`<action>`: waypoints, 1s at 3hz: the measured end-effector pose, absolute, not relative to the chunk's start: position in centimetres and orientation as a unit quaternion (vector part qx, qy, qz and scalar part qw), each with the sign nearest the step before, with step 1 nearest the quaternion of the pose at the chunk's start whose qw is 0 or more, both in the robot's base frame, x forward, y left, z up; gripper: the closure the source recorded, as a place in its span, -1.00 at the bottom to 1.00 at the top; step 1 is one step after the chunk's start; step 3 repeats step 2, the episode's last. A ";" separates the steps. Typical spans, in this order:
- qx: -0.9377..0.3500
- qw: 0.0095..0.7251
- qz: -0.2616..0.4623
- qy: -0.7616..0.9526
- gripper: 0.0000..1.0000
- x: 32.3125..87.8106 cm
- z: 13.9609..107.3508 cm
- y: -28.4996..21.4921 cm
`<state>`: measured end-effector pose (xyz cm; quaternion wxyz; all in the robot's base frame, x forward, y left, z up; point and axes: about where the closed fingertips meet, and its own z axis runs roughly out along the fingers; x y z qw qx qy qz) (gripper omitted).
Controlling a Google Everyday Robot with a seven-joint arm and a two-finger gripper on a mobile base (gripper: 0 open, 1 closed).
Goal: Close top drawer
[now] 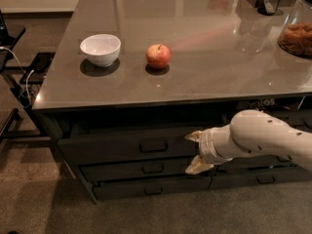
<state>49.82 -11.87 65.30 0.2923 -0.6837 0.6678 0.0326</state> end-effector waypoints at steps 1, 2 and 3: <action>-0.684 0.292 0.033 0.668 -1.00 49.8 65.3 -11.9; -0.684 0.292 0.033 0.668 -1.00 49.8 65.3 -11.9; -0.684 0.292 0.033 0.668 -1.00 49.8 65.3 -11.9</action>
Offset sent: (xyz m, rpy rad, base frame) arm 0.0000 0.0000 0.0000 0.0000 0.0000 0.0000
